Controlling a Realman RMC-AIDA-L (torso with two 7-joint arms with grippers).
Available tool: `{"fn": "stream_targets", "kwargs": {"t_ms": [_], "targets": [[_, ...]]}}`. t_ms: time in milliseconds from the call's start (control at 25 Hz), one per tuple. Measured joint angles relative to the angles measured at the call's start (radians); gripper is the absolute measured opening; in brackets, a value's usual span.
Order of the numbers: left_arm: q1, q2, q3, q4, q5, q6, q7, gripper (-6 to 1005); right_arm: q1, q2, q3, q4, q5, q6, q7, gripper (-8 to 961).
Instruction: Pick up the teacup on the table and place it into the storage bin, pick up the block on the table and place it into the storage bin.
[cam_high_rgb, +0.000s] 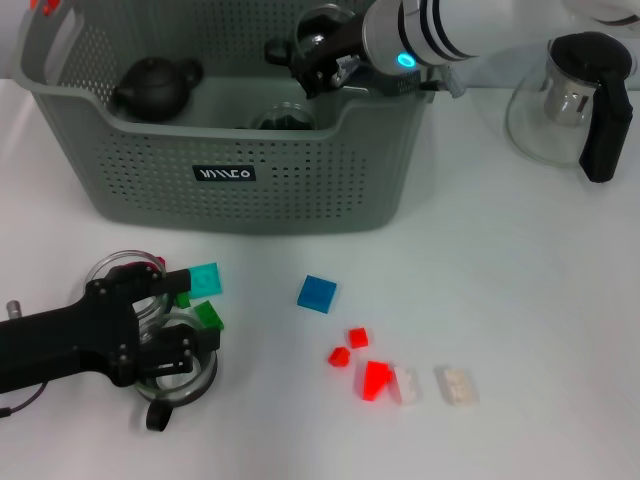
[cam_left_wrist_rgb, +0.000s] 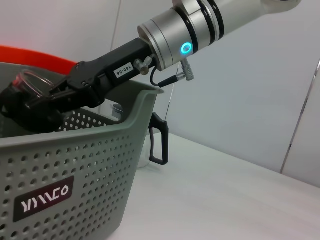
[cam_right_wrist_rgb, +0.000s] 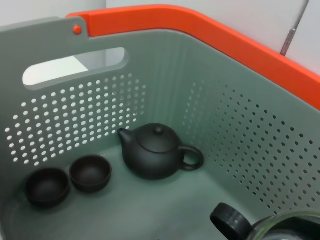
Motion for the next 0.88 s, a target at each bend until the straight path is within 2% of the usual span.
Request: {"fn": "stream_targets", "kwargs": {"t_ms": [440,760,880], "targets": [[-0.003,0.001,-0.001,-0.001,0.0,-0.001,0.003,872,0.022,-0.003,-0.001,-0.001,-0.05,-0.017,0.066,115],[-0.012,0.002,0.001,-0.001,0.0,-0.001,0.003,873,0.013,-0.013,0.024,-0.038,-0.076,-0.045,0.106,288],[-0.013,0.002,0.001,-0.001,0.0,-0.001,0.003,873,-0.024,-0.017,0.069,-0.118,-0.073,-0.095,0.098,373]]}}
